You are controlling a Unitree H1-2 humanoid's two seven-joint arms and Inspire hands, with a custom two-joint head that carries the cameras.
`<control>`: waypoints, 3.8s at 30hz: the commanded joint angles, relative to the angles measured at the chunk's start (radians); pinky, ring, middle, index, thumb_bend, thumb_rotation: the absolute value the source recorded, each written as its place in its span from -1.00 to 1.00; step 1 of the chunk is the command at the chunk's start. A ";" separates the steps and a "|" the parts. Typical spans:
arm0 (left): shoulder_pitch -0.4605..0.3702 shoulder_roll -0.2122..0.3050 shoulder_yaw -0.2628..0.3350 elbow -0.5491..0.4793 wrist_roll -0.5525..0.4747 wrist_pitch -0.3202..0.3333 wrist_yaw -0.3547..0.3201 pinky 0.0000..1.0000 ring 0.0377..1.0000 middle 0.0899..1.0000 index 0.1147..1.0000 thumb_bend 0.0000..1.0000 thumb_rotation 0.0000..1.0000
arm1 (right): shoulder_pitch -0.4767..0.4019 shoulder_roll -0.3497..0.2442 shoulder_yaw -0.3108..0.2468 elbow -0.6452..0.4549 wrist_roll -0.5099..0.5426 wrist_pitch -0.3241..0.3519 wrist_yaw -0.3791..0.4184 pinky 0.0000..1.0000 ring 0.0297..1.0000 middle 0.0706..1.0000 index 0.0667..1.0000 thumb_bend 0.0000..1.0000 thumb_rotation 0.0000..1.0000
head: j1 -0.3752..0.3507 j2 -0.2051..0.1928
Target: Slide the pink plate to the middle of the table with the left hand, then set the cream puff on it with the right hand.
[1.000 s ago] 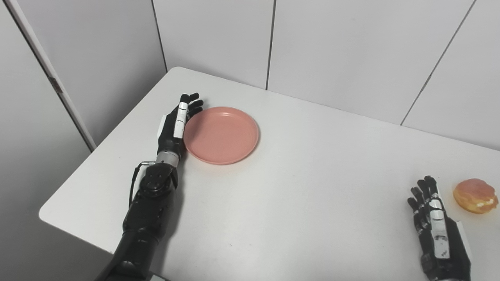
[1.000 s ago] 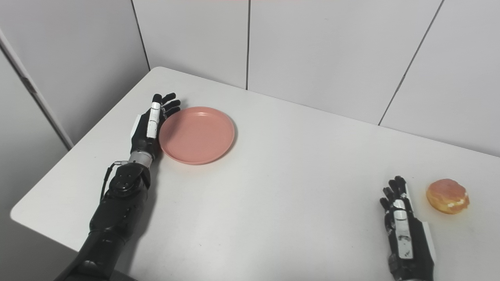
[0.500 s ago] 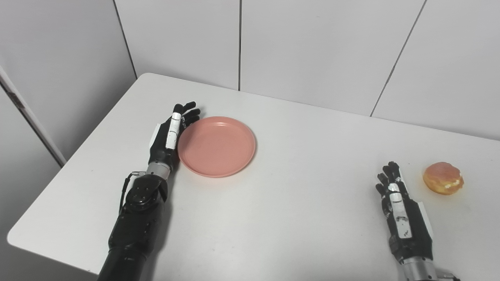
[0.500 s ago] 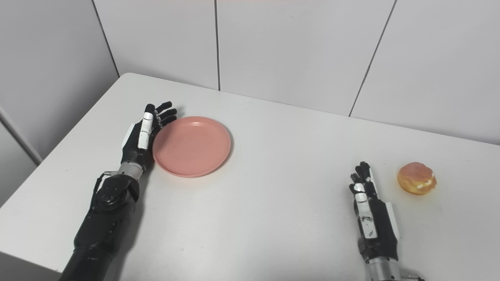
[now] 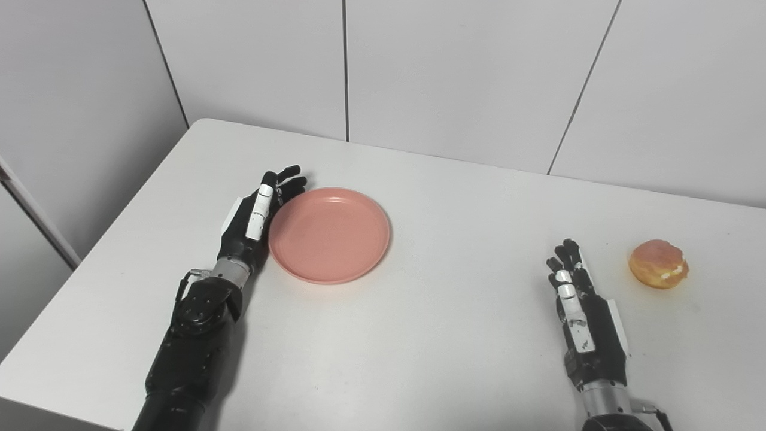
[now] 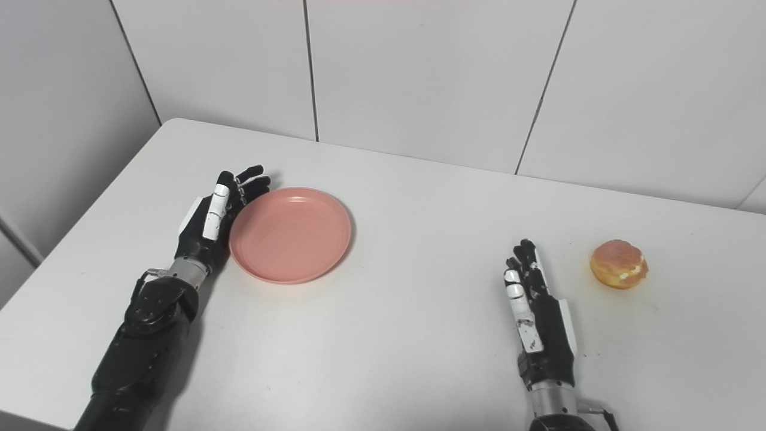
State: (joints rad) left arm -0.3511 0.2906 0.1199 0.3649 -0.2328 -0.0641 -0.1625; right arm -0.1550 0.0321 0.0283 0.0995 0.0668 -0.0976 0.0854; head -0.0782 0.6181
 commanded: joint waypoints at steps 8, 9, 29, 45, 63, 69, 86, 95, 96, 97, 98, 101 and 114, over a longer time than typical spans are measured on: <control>0.038 -0.035 -0.084 -0.041 0.014 0.018 -0.064 0.74 0.71 0.65 0.59 0.72 1.00 | -0.035 0.029 0.009 -0.010 -0.016 -0.011 -0.028 1.00 0.90 0.91 0.92 0.23 0.49 | -0.078 0.008; 0.039 -0.035 -0.087 -0.037 0.015 0.011 -0.068 0.74 0.71 0.65 0.59 0.70 1.00 | -0.038 0.030 0.010 -0.007 -0.019 -0.010 -0.030 1.00 0.89 0.91 0.92 0.29 0.51 | -0.078 0.008; 0.179 -0.125 -0.182 -0.251 0.028 0.055 -0.048 0.86 0.80 0.75 0.72 0.61 1.00 | -0.039 0.030 0.040 -0.002 -0.050 -0.016 -0.037 1.00 0.96 0.95 0.97 0.27 0.63 | -0.160 0.002; 0.279 -0.194 -0.260 -0.426 0.046 0.148 -0.044 1.00 0.90 0.85 0.84 0.62 1.00 | -0.035 0.033 0.028 -0.017 -0.036 -0.004 -0.050 1.00 0.95 0.94 0.95 0.29 0.56 | -0.172 0.007; 0.318 -0.213 -0.300 -0.460 0.081 0.126 -0.041 1.00 0.99 0.96 0.93 0.66 1.00 | -0.030 0.042 0.020 -0.031 -0.030 -0.001 -0.066 0.99 0.90 0.90 0.91 0.33 0.48 | -0.169 0.019; 0.320 -0.218 -0.288 -0.446 0.103 0.089 -0.028 1.00 1.00 0.97 0.95 0.61 1.00 | -0.027 0.047 0.018 -0.036 -0.020 0.002 -0.065 0.99 0.89 0.90 0.90 0.32 0.46 | -0.171 0.017; 0.316 -0.252 -0.237 -0.349 0.215 -0.091 0.046 1.00 1.00 1.00 1.00 0.56 1.00 | -0.075 -0.012 0.006 0.001 -0.068 -0.041 -0.073 1.00 0.99 0.97 0.99 0.33 0.63 | -0.184 0.021; 0.317 -0.274 -0.216 -0.357 0.203 -0.030 0.045 1.00 1.00 1.00 1.00 0.47 1.00 | -0.110 -0.066 0.007 0.021 -0.236 -0.073 -0.151 0.97 0.97 0.95 0.97 0.31 0.70 | -0.190 0.024; 0.317 -0.277 -0.213 -0.359 0.200 -0.022 0.044 1.00 1.00 1.00 1.00 0.47 1.00 | -0.113 -0.072 0.006 0.024 -0.259 -0.082 -0.165 0.94 0.97 0.95 0.97 0.31 0.68 | -0.190 0.024; 0.318 -0.279 -0.212 -0.361 0.198 -0.016 0.043 1.00 1.00 1.00 1.00 0.46 1.00 | -0.116 -0.075 0.006 0.026 -0.274 -0.089 -0.175 0.90 0.96 0.94 0.97 0.29 0.65 | -0.190 0.024; 0.317 -0.280 -0.210 -0.360 0.193 -0.012 0.039 1.00 1.00 1.00 1.00 0.46 1.00 | -0.121 -0.085 0.009 0.031 -0.316 -0.101 -0.200 0.89 0.96 0.94 0.97 0.28 0.64 | -0.196 0.023; 0.315 -0.280 -0.206 -0.358 0.187 -0.011 0.032 1.00 1.00 1.00 1.00 0.48 1.00 | -0.141 -0.111 0.016 0.056 -0.408 -0.141 -0.260 0.90 0.96 0.95 0.98 0.23 0.56 | -0.208 0.023; 0.303 -0.272 -0.193 -0.338 0.174 0.000 0.032 1.00 1.00 1.00 1.00 0.42 1.00 | -0.214 -0.203 0.010 0.153 -0.618 -0.188 -0.459 0.82 0.90 0.94 0.96 0.37 0.17 | -0.231 0.025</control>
State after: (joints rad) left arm -0.0541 0.0180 -0.0766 -0.0143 -0.0577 -0.0549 -0.1334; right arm -0.3291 -0.1519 0.0448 0.2694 -0.5296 -0.2380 -0.3295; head -0.3099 0.6443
